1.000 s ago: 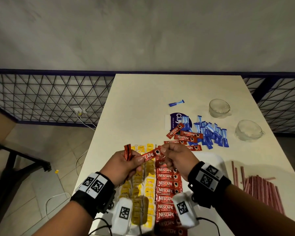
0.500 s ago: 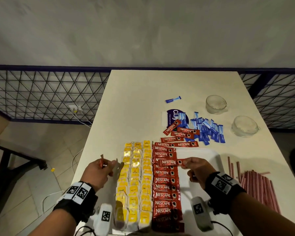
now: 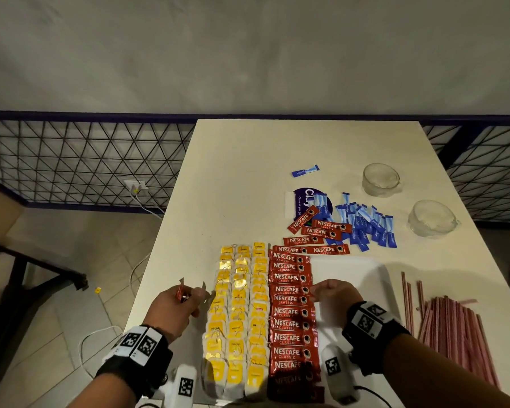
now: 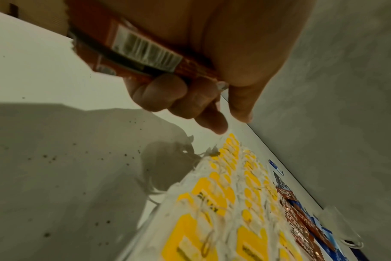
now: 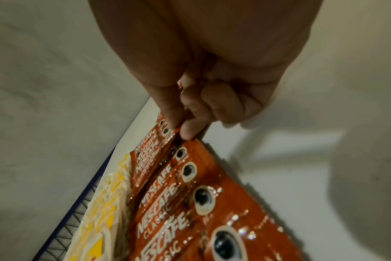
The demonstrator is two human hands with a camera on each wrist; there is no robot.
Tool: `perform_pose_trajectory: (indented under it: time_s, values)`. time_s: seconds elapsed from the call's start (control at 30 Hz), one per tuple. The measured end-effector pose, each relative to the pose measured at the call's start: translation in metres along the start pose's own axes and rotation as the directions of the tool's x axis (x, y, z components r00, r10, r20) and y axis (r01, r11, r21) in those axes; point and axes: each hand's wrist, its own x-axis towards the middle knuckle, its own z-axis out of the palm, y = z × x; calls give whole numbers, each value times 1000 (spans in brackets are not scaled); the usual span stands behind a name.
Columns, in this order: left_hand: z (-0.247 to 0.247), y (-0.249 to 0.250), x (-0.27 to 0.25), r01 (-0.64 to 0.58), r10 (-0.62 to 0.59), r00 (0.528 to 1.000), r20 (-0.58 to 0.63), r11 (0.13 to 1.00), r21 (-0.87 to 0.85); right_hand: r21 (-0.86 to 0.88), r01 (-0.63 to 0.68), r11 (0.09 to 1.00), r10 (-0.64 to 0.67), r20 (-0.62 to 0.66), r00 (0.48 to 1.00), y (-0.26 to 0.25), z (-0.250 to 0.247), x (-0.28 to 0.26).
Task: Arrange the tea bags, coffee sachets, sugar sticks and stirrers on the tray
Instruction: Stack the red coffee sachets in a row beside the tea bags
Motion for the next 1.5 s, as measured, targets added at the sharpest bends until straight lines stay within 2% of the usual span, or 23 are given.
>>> perform_pose_trajectory:
  time_s: [0.27,0.73,0.83,0.9,0.97,1.0,1.1,1.17,1.23,1.33,1.4,1.5]
  values:
    - [0,1,-3,9,-9,1000,8,1000,1,-123,-128,984,127,-14,992,-13,4,2]
    - [-2,6,-11,37,-36,999,30,999,-38,-146,-89,985,87,-19,996,-13,2,0]
    - [-4,14,-18,10,-6,998,62,997,-70,-260,-36,965,7,-110,994,-16,-3,1]
    - [-5,21,-21,-28,38,990,136,997,-79,-301,111,947,-155,-126,980,-27,-5,-8]
    - [-3,32,-23,-87,101,962,255,994,-66,-244,332,911,-339,14,941,-47,1,-29]
    - [-1,40,-23,-126,135,937,321,991,-47,-207,433,877,-416,123,901,-58,5,-41]
    - [10,65,-27,-240,207,836,508,971,-2,-86,621,779,-545,398,738,-81,22,-62]
    - [18,81,-32,-268,226,771,595,963,-18,-45,676,735,-586,457,669,-87,30,-68]
    - [22,91,-34,-280,235,728,644,959,-34,-50,724,688,-635,442,634,-89,33,-69]
    - [20,91,-33,-243,255,715,652,964,-110,-27,712,701,-651,382,656,-88,30,-65]
    - [16,86,-32,-167,263,747,610,963,-211,32,675,737,-647,322,691,-87,25,-63]
    - [15,80,-30,-90,278,825,492,924,-372,224,527,820,-572,267,776,-84,17,-63]
